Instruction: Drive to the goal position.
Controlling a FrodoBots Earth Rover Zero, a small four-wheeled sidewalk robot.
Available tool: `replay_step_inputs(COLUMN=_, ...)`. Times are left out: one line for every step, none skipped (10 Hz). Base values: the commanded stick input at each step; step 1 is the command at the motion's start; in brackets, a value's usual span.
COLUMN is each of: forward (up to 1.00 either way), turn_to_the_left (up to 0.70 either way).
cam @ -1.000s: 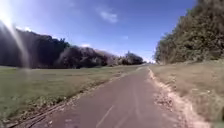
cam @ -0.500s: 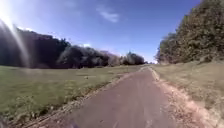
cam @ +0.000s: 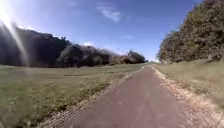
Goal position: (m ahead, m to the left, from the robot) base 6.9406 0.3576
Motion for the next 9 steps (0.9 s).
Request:
replay_step_inputs(forward=1.00, turn_to_the_left=-0.40)
replay_step_inputs(forward=1.00, turn_to_the_left=-0.40)
replay_step_inputs(forward=1.00, turn_to_the_left=-0.40)
replay_step_inputs(forward=1.00, turn_to_the_left=-0.40)
replay_step_inputs(forward=1.00, turn_to_the_left=-0.40)
replay_step_inputs(forward=1.00, turn_to_the_left=-0.40)
replay_step_inputs(forward=1.00, turn_to_the_left=-0.40)
replay_step_inputs(forward=1.00, turn_to_the_left=-0.40)
replay_step_inputs(forward=1.00, turn_to_the_left=-0.40)
